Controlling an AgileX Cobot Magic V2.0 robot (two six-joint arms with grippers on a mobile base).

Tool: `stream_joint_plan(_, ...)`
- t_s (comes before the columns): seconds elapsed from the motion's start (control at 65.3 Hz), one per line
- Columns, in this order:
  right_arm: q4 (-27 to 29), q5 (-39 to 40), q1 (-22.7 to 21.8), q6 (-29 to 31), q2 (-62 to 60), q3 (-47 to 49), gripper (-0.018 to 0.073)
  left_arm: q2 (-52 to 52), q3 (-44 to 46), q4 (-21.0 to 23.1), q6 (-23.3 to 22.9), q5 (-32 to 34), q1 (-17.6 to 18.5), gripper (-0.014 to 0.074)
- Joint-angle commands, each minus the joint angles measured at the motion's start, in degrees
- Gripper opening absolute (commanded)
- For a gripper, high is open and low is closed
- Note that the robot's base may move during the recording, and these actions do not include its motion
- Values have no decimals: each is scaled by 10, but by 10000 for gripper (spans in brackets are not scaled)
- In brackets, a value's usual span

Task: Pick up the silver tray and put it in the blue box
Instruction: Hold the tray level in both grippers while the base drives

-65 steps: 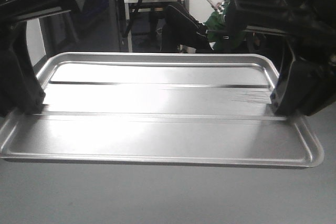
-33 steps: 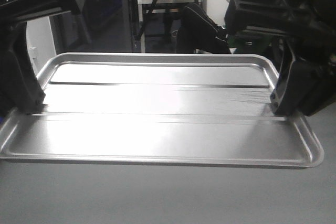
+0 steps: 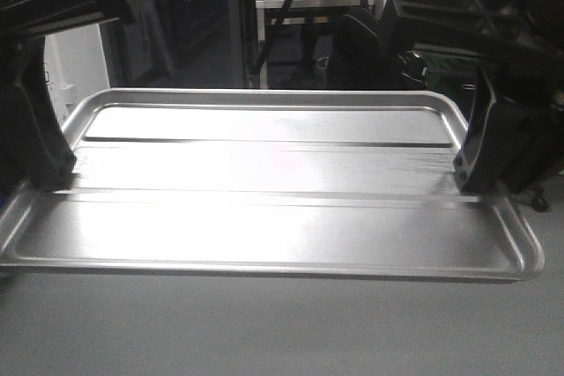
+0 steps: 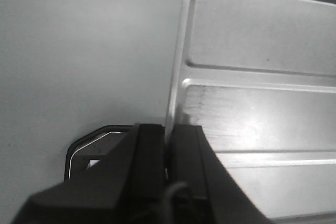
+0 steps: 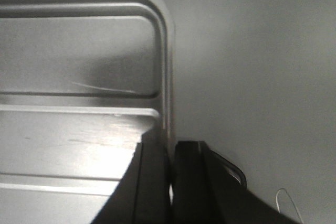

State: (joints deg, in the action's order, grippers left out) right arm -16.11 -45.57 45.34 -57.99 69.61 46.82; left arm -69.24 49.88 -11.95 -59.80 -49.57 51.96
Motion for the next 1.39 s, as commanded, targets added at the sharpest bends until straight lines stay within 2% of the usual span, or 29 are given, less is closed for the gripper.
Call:
stream_joint_plan(0.0,-41,-34,-6,3,-15,10,52,13,12,-32,-5,-29,-3,-104)
stream_joint_plan(1.378,-42,-38,-6,3,-15,10,52,13,12,-33,-5,-24,-3,-104)
